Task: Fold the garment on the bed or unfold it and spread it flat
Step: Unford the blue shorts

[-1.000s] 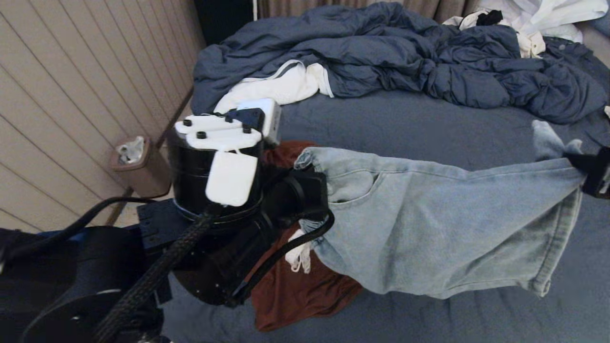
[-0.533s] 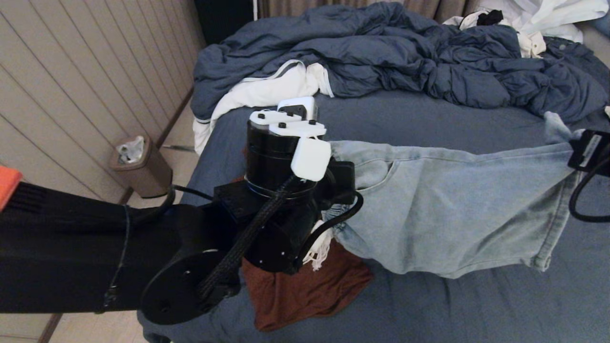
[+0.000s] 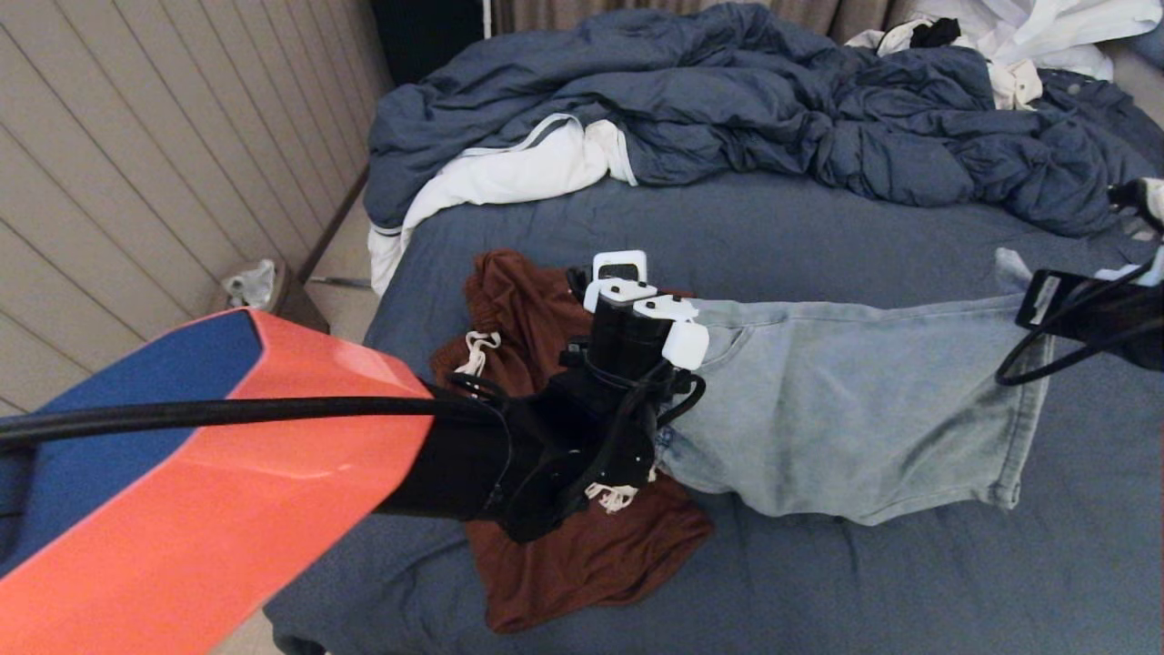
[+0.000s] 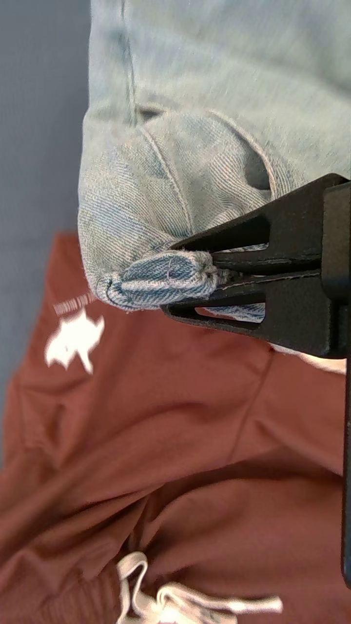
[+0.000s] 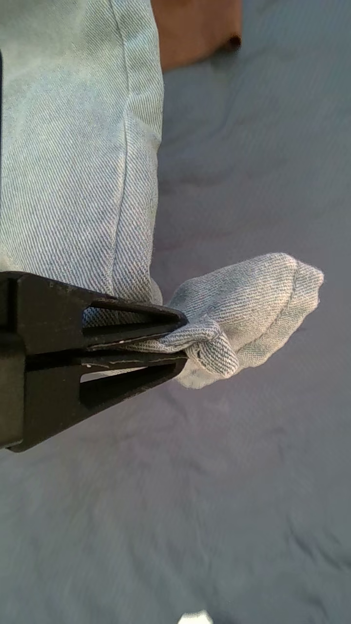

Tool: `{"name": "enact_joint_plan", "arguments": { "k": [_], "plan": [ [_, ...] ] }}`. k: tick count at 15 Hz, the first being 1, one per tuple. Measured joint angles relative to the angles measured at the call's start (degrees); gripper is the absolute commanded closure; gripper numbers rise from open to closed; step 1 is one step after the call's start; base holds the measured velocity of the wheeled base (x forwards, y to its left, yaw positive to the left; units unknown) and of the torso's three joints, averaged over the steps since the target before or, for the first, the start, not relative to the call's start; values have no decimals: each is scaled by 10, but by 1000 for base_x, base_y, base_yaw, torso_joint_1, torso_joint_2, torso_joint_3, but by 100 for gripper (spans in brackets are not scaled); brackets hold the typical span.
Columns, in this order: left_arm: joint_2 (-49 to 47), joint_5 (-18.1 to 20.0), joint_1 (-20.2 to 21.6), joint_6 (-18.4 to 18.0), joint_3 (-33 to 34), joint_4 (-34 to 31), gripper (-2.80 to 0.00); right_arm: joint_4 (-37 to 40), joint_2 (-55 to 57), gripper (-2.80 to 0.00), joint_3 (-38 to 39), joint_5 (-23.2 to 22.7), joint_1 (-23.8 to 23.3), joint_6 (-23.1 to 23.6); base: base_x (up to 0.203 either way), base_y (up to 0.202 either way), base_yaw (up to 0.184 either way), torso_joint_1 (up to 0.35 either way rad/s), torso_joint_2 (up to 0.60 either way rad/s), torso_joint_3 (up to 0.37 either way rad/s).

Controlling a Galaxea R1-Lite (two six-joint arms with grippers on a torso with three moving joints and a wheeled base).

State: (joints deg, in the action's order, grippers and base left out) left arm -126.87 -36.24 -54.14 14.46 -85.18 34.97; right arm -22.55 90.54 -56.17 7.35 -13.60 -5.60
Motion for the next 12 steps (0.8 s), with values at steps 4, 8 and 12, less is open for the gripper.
{"name": "enact_joint_plan", "arguments": {
  "k": [4, 8, 12],
  "plan": [
    [-79, -4, 20, -4, -81, -7, 0, -74, 107, 0, -11, -1, 0, -1, 0, 0, 0, 0, 0, 0],
    [-120, -19, 45, -7, -180, -37, 0, -90, 187, 0, -58, 2, 4, -5, 0, 0, 0, 0, 0, 0],
    [-151, -19, 80, -27, -246, -73, -280, -88, 234, -280, -104, 5, 13, -6, 0, 0, 0, 0, 0, 0]
  ]
}}
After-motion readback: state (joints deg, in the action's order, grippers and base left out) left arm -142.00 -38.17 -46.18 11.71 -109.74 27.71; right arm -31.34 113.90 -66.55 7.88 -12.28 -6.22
